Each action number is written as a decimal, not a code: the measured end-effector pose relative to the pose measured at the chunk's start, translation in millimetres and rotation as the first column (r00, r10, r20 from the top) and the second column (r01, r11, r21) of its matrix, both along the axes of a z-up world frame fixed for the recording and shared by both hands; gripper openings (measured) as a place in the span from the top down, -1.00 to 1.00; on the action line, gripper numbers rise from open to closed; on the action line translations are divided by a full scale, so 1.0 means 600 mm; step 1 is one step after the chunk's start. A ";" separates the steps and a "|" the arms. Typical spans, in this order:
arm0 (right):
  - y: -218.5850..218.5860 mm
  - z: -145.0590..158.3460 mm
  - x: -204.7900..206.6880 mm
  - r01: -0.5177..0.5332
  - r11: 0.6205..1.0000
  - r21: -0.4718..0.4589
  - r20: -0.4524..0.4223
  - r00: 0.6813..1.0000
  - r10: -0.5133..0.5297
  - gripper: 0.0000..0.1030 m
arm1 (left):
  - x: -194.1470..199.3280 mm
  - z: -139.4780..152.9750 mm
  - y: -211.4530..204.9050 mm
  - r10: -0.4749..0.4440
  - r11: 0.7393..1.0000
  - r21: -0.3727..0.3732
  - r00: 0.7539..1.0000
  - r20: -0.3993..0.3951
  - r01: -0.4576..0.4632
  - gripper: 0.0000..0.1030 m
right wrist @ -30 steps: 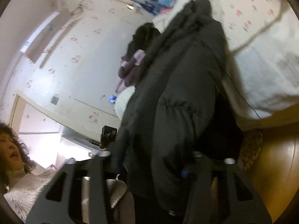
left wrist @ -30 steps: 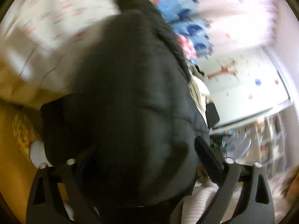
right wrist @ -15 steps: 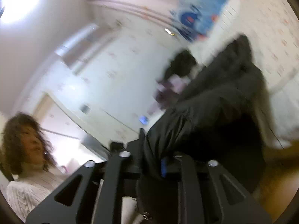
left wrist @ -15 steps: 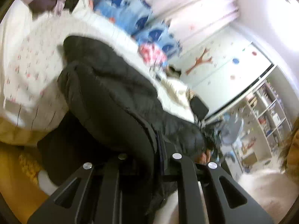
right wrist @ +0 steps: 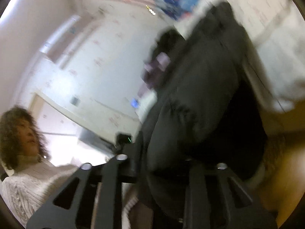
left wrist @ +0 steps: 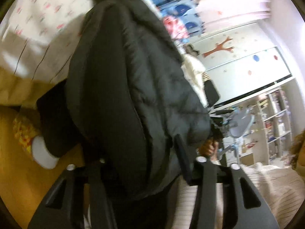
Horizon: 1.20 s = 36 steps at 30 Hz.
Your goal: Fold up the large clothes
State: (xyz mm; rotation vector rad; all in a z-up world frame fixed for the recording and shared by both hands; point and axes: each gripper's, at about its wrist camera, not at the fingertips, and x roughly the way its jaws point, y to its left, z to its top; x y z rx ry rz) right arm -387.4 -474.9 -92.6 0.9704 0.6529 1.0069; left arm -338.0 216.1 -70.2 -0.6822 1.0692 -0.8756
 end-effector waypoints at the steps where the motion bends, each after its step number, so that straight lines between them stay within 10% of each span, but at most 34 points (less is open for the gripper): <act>1: 0.000 0.009 0.000 0.015 1.000 0.023 0.021 1.000 -0.015 0.73 | -0.003 0.015 0.004 0.008 1.000 -0.012 1.000 0.029 -0.008 0.43; 16: 0.006 0.155 0.121 0.076 0.973 0.217 0.208 0.970 -0.122 0.76 | 0.074 0.179 0.019 0.166 0.958 -0.275 0.938 0.305 -0.080 0.59; 25: -0.028 0.209 0.302 0.196 0.955 0.224 0.179 0.955 -0.238 0.76 | 0.273 0.229 0.058 0.391 0.874 -0.396 0.892 0.228 -0.282 0.59; 36: -0.027 0.127 0.627 0.413 0.907 -0.087 -0.099 0.902 -0.420 0.76 | 0.555 0.131 0.048 0.602 0.791 -0.197 0.794 0.080 -0.580 0.60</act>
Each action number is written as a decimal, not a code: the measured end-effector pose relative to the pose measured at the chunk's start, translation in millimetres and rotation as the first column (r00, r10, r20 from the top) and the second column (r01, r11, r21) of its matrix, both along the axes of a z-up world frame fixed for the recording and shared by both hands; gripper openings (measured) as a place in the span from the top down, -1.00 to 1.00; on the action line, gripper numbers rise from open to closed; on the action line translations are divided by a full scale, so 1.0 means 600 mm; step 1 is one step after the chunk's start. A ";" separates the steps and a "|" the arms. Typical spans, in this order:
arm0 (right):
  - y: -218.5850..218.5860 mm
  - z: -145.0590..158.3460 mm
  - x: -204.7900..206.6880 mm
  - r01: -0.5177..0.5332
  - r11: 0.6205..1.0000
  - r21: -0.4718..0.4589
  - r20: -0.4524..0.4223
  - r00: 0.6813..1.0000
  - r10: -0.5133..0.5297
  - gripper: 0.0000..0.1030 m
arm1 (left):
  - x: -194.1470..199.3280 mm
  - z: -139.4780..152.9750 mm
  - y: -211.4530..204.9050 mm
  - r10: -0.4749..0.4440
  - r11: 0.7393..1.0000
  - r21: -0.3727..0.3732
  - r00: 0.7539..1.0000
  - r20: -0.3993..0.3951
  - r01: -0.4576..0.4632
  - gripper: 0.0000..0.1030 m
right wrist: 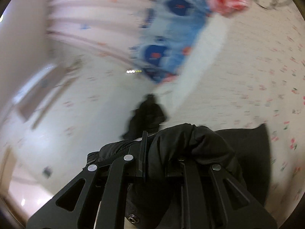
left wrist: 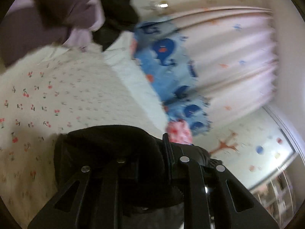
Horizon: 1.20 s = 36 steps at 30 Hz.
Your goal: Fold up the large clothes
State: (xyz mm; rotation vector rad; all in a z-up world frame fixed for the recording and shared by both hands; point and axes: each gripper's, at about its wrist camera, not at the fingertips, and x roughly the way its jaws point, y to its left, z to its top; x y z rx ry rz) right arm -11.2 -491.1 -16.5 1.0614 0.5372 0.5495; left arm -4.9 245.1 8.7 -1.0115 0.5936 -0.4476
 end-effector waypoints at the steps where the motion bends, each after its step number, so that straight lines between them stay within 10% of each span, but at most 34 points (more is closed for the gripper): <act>1: 0.001 -0.016 0.019 0.015 1.000 -0.022 -0.038 0.999 -0.016 0.76 | 0.021 -0.017 -0.002 0.029 0.999 0.026 0.999 -0.037 -0.028 0.60; 10: 0.012 -0.185 0.086 0.043 0.998 -0.038 -0.245 0.968 -0.051 0.46 | 0.120 -0.134 -0.025 0.029 0.997 0.070 0.959 -0.283 -0.009 0.45; 14: -0.009 -0.167 0.055 0.060 0.998 0.022 -0.228 0.972 -0.054 -0.57 | 0.095 -0.094 0.018 -0.047 0.993 -0.118 0.970 -0.238 0.019 -0.09; 16: -0.015 -0.130 0.027 0.107 0.993 -0.052 -0.235 0.965 -0.117 -0.83 | 0.070 -0.049 0.041 0.016 0.994 -0.101 0.983 -0.181 -0.035 -0.62; 19: 0.006 -0.033 -0.012 0.143 0.958 -0.250 -0.103 0.980 -0.173 -0.84 | 0.027 0.048 0.047 0.131 0.991 0.025 0.990 -0.046 -0.130 -0.84; 23: 0.128 0.073 0.007 0.098 0.827 -0.554 0.034 0.995 -0.095 -0.86 | 0.028 0.126 -0.075 0.001 0.966 0.256 0.996 0.086 -0.023 -0.85; 25: 0.226 0.090 0.057 0.010 0.692 -0.722 0.003 1.000 -0.012 -0.86 | 0.053 0.119 -0.159 -0.100 0.925 0.374 0.993 0.060 0.071 -0.85; 27: 0.310 0.074 0.111 -0.041 0.545 -0.838 -0.027 0.999 0.035 -0.86 | 0.076 0.097 -0.229 -0.152 0.868 0.481 0.988 0.022 0.123 -0.85; 31: 0.386 -0.040 0.201 -0.152 0.404 -0.902 -0.173 0.985 -0.017 -0.86 | 0.145 -0.018 -0.279 -0.121 0.811 0.560 0.984 -0.129 0.173 -0.82; 32: 0.379 -0.085 0.213 -0.197 0.438 -0.877 -0.230 0.973 -0.022 -0.86 | 0.167 -0.060 -0.269 -0.101 0.837 0.514 0.976 -0.192 0.188 -0.77; 33: 0.359 -0.118 0.227 -0.213 0.552 -0.806 -0.275 0.961 -0.031 -0.86 | 0.178 -0.100 -0.248 -0.076 0.878 0.446 0.970 -0.231 0.175 -0.72; 36: 0.360 -0.137 0.243 -0.247 0.557 -0.793 -0.326 0.944 -0.045 -0.86 | 0.178 -0.114 -0.232 -0.059 0.888 0.428 0.965 -0.255 0.168 -0.62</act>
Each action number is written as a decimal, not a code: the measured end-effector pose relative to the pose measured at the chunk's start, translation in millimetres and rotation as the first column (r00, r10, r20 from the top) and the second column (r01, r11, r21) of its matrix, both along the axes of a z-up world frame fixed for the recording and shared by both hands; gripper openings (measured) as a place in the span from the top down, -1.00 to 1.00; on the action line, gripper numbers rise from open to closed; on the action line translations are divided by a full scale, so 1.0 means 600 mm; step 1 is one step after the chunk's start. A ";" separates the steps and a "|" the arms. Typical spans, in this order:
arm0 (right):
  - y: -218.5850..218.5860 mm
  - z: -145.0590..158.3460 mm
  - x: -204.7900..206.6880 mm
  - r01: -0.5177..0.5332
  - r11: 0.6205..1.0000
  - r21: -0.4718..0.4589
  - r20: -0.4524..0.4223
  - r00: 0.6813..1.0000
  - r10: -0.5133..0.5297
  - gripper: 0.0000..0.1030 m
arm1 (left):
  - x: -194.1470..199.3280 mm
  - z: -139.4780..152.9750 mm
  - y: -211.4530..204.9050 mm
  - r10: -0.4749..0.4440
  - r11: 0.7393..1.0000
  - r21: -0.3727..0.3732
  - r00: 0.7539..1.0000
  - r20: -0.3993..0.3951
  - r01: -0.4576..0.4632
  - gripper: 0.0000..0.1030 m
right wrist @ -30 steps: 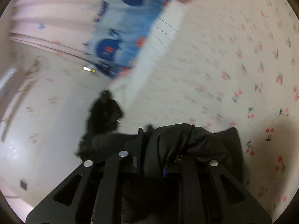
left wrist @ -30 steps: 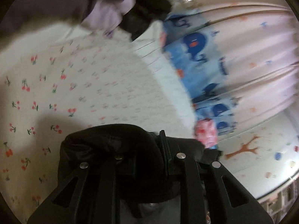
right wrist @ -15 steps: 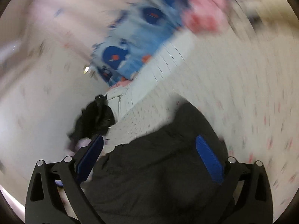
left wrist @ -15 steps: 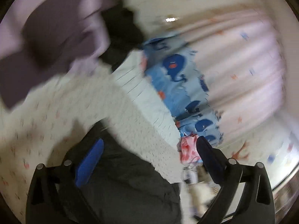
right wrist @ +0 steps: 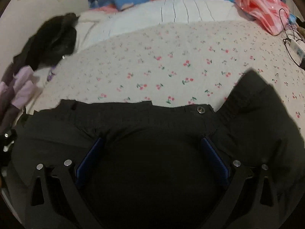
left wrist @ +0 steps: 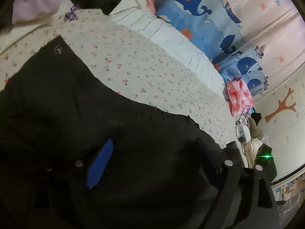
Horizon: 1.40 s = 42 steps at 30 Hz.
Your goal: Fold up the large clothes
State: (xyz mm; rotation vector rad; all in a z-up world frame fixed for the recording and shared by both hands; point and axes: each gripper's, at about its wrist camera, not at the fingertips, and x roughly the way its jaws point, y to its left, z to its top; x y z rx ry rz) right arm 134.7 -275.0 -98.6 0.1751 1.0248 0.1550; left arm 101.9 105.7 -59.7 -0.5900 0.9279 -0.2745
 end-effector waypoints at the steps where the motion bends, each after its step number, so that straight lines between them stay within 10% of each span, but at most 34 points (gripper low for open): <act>1: 0.005 0.002 0.003 -0.014 1.000 -0.020 -0.019 1.000 0.014 -0.86 | -0.003 0.009 -0.003 -0.012 0.999 0.038 1.000 -0.015 0.012 -0.62; 7: -0.070 0.110 -0.024 0.115 0.991 -0.067 0.141 0.984 -0.105 -0.86 | -0.017 0.088 0.030 0.030 0.995 0.093 0.994 0.105 -0.040 -0.70; 11: -0.125 0.009 -0.001 0.179 0.968 -0.175 0.017 0.984 -0.179 -0.87 | 0.011 0.014 0.044 0.062 0.990 0.126 0.998 0.026 -0.065 -0.70; 14: -0.192 -0.047 -0.012 0.266 0.954 0.137 -0.029 0.964 -0.265 -0.89 | 0.012 -0.045 0.059 0.085 0.996 0.004 0.996 0.011 -0.085 -0.70; 19: -0.169 -0.021 -0.008 0.214 0.977 -0.004 -0.055 0.975 -0.214 -0.87 | 0.005 -0.024 0.051 0.070 0.995 0.080 0.997 -0.030 -0.067 -0.69; 25: -0.117 0.096 -0.128 0.089 0.996 -0.032 0.204 0.976 -0.081 -0.87 | -0.133 0.067 0.056 0.072 0.994 0.065 0.984 0.162 -0.084 -0.74; 29: -0.099 -0.003 -0.164 0.043 0.999 -0.020 0.159 0.986 -0.039 -0.88 | -0.170 -0.015 0.062 0.050 0.989 0.127 0.983 0.175 -0.073 -0.75; 36: -0.074 0.046 -0.149 0.053 0.998 -0.038 0.136 0.990 -0.047 -0.87 | -0.195 0.040 0.071 0.125 0.986 0.081 0.974 0.188 -0.142 -0.70; 42: 0.030 0.098 -0.045 -0.036 0.988 -0.148 0.203 0.977 0.066 -0.87 | -0.122 0.117 -0.051 -0.023 0.988 0.150 0.959 0.284 -0.021 -0.75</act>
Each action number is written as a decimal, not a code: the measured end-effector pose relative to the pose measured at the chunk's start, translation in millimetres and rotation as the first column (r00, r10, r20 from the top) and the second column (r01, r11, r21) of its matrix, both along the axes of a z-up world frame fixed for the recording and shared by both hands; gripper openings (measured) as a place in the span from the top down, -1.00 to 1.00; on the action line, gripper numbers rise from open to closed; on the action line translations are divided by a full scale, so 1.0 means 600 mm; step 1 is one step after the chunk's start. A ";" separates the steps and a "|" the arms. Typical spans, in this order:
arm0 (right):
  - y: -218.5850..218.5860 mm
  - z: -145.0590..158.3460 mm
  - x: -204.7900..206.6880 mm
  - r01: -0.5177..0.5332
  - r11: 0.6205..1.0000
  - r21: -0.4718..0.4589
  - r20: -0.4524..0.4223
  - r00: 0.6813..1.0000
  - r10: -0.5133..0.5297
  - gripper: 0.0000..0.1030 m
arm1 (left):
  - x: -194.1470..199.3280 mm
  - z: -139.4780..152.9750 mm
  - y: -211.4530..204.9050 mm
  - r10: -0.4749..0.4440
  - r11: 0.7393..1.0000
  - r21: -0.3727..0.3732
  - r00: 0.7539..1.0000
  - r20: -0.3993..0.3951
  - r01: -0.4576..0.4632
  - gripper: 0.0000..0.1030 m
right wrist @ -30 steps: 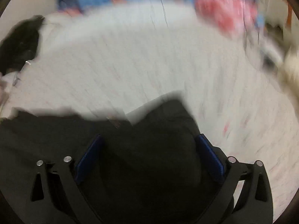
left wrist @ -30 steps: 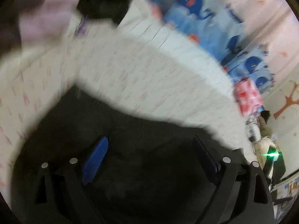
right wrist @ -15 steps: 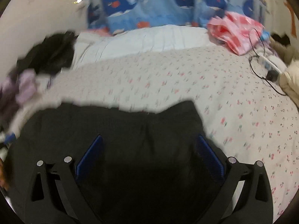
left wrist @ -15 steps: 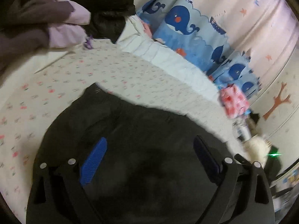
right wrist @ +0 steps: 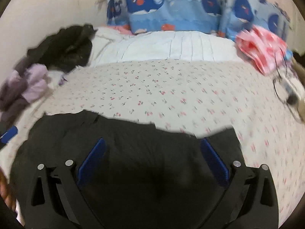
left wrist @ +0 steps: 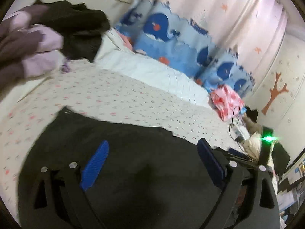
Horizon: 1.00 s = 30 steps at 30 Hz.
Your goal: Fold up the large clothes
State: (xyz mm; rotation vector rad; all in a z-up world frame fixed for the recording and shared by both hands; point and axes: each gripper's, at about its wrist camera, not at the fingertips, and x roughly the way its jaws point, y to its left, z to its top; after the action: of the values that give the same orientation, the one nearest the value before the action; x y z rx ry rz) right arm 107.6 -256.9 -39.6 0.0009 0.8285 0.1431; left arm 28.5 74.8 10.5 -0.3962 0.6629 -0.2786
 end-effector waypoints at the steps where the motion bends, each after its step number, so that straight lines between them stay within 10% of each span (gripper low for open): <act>1: 0.017 -0.022 0.012 0.006 0.999 -0.044 -0.029 1.000 -0.007 -0.87 | 0.022 -0.015 -0.013 -0.009 1.000 0.004 0.999 -0.031 0.009 -0.75; 3: 0.012 -0.114 0.055 -0.001 1.000 0.025 -0.165 0.986 0.005 -0.88 | 0.063 -0.077 -0.023 0.012 0.999 0.034 0.992 -0.122 -0.008 -0.75; 9: -0.021 -0.106 0.074 -0.028 0.999 0.026 -0.267 0.963 0.034 -0.87 | 0.075 -0.133 -0.028 0.020 0.996 0.091 0.977 -0.212 -0.001 -0.75; 14: -0.117 -0.025 -0.071 0.045 0.999 0.024 -0.068 0.997 -0.044 -0.87 | -0.028 -0.071 0.050 0.068 0.998 0.007 0.992 -0.105 -0.068 -0.76; 16: -0.170 -0.073 -0.110 0.134 0.990 -0.032 -0.064 0.989 -0.136 -0.87 | -0.044 -0.089 0.068 0.114 0.993 0.025 0.989 -0.096 -0.112 -0.80; 19: -0.233 -0.132 -0.114 0.138 0.974 0.178 -0.130 0.985 -0.116 -0.88 | -0.036 -0.142 0.057 0.080 0.994 0.091 0.986 -0.147 -0.067 -0.80; 22: -0.215 -0.092 -0.124 0.119 0.991 0.065 -0.162 0.981 -0.107 -0.87 | -0.051 -0.115 0.055 0.082 0.992 0.109 0.980 -0.182 -0.062 -0.79; 27: -0.180 0.010 -0.259 -0.019 0.989 0.144 0.001 1.000 0.019 -0.87 | -0.180 -0.062 0.136 0.119 0.992 -0.024 0.983 -0.142 -0.124 -0.81; 30: -0.142 -0.030 -0.295 -0.095 0.995 -0.018 -0.106 0.990 0.092 -0.87 | -0.241 -0.081 0.179 0.137 0.988 -0.047 0.974 -0.180 -0.148 -0.81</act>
State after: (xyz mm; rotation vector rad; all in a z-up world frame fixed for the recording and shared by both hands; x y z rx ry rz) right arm -69.1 -342.1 -57.8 -0.0528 0.9352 0.2232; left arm -116.0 182.4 -38.0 -0.5284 0.7974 -0.1277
